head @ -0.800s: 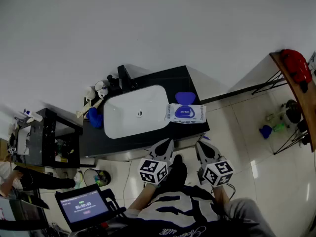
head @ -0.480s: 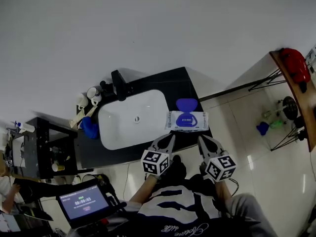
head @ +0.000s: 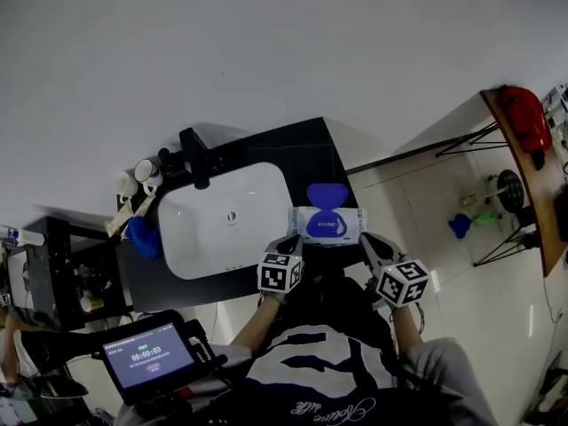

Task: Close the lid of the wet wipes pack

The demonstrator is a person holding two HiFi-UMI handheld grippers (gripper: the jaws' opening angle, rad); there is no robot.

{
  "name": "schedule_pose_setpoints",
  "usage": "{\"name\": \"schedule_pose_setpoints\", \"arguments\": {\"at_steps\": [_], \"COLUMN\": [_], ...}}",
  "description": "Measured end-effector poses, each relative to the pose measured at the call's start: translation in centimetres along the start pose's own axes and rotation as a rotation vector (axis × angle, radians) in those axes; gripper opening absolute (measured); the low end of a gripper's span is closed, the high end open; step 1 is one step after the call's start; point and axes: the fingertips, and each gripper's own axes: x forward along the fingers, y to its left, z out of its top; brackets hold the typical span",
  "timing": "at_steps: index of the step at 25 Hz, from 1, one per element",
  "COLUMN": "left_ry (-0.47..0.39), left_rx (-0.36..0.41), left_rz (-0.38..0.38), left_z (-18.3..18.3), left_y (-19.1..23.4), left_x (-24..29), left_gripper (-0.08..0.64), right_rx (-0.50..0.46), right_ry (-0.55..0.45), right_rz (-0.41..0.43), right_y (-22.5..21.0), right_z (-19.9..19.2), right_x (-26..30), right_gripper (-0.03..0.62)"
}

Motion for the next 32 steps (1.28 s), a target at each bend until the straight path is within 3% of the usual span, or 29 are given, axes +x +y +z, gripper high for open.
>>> {"name": "schedule_pose_setpoints", "arguments": {"at_steps": [5,12,16,22,28,32], "left_ry": [0.071,0.100,0.098,0.094,0.088,0.078], "left_rx": [-0.001,-0.022,-0.031,-0.055,-0.059,-0.061], "left_rz": [0.026,0.045,0.059,0.084,0.089,0.090], "left_z": [-0.7,-0.8,-0.7,-0.5,-0.4,-0.3], "left_y": [0.2,0.2,0.5,0.8,0.8,0.8], "left_x": [1.1,1.8,1.9,1.7,1.6,1.5], "left_gripper": [0.000,0.000,0.000,0.000,0.000,0.000], "right_rx": [-0.074,-0.149,-0.152,-0.178,-0.261,-0.323], "right_ry": [0.101,0.272,0.324,0.394,0.499,0.543], "right_rz": [0.019,0.055,0.151,0.289,0.297,0.245], "right_y": [-4.2,-9.1,-7.7,-3.5,-1.1,-0.6], "right_z": [1.0,2.2,2.3,-0.2,-5.2,-6.9], "right_x": [4.6,13.1,14.7,10.9,8.4,8.6], "right_gripper": [-0.005,-0.005,-0.005,-0.005,-0.005,-0.005]}}
